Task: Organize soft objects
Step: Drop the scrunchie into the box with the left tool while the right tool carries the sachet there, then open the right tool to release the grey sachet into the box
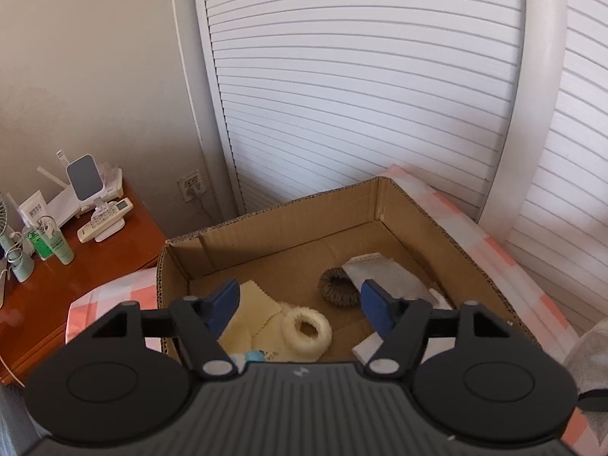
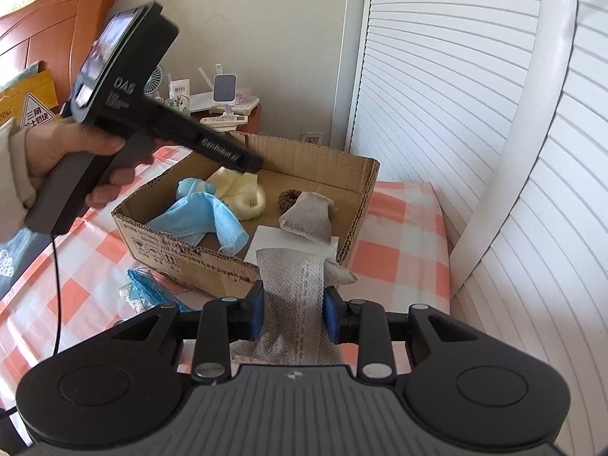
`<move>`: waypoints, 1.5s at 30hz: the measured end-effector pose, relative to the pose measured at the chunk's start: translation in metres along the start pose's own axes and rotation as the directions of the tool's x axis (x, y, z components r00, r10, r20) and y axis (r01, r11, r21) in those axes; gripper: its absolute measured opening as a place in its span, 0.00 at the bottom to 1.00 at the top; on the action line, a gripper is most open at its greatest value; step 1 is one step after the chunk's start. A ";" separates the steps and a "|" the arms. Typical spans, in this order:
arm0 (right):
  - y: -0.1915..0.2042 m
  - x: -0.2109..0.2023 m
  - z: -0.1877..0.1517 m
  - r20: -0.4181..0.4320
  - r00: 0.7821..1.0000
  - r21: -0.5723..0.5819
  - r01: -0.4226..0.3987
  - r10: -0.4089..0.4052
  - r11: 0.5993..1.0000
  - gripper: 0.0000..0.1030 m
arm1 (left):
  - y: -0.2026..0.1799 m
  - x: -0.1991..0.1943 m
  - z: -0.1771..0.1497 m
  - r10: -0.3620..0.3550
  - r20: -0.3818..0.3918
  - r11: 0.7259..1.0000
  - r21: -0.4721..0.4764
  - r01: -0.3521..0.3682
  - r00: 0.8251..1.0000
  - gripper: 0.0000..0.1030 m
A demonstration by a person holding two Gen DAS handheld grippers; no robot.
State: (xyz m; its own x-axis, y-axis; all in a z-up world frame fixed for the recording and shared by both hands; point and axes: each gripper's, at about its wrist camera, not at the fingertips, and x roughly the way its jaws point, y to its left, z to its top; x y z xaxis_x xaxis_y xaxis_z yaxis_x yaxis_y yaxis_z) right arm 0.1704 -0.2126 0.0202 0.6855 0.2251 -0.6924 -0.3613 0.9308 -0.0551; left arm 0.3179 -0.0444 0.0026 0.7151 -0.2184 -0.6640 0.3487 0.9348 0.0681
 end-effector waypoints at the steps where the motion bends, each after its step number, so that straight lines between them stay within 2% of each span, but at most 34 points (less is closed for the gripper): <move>1: 0.000 0.000 0.002 0.001 1.000 0.000 -0.001 0.001 1.000 0.34 | 0.001 0.000 -0.003 0.014 -0.009 1.000 -0.002 -0.014 1.000 0.72; 5: 0.000 0.003 0.011 0.005 1.000 0.022 -0.019 0.019 1.000 0.34 | 0.003 -0.019 -0.023 -0.003 -0.026 1.000 -0.019 0.002 1.000 0.79; 12: 0.003 0.016 0.041 -0.002 0.998 0.064 -0.070 0.070 0.995 0.34 | -0.008 -0.073 -0.074 0.027 -0.063 1.000 0.000 -0.027 0.998 0.80; 19: 0.015 0.044 0.074 -0.031 0.998 0.050 -0.053 0.055 0.997 0.34 | -0.014 -0.117 -0.113 -0.008 -0.041 1.000 -0.016 0.007 0.999 0.83; 31: 0.024 0.129 0.135 -0.088 0.995 0.041 -0.033 0.036 0.999 0.35 | 0.010 -0.139 -0.145 0.075 -0.019 0.992 -0.100 -0.076 0.997 0.83; 33: 0.024 0.141 0.140 -0.083 0.996 0.036 -0.023 0.026 0.999 0.41 | 0.015 -0.138 -0.148 0.087 -0.026 0.990 -0.113 -0.089 0.996 0.83; 35: 0.024 0.149 0.144 -0.076 0.997 0.037 -0.007 0.010 0.999 0.54 | 0.020 -0.137 -0.151 0.093 -0.034 0.987 -0.126 -0.097 0.995 0.83; 37: 0.023 0.154 0.145 -0.078 0.997 0.045 0.000 0.004 0.999 0.60 | 0.023 -0.136 -0.154 0.103 -0.043 0.985 -0.136 -0.108 0.994 0.83; 41: 0.021 0.149 0.141 -0.059 0.998 0.069 -0.005 0.009 0.998 0.81 | 0.026 -0.136 -0.156 0.106 -0.051 0.982 -0.154 -0.113 0.993 0.83; 45: 0.023 0.131 0.134 -0.036 0.999 0.076 -0.019 0.022 0.997 0.82 | 0.026 -0.140 -0.156 0.107 -0.049 0.980 -0.161 -0.113 0.993 0.83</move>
State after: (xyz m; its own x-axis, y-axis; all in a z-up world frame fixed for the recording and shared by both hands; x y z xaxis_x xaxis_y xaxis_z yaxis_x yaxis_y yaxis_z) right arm 0.3368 -0.1228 0.0249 0.6541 0.2353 -0.7188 -0.3253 0.9455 0.0135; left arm 0.1325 0.0544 -0.0194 0.7178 -0.1036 -0.6885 0.1634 0.9863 0.0220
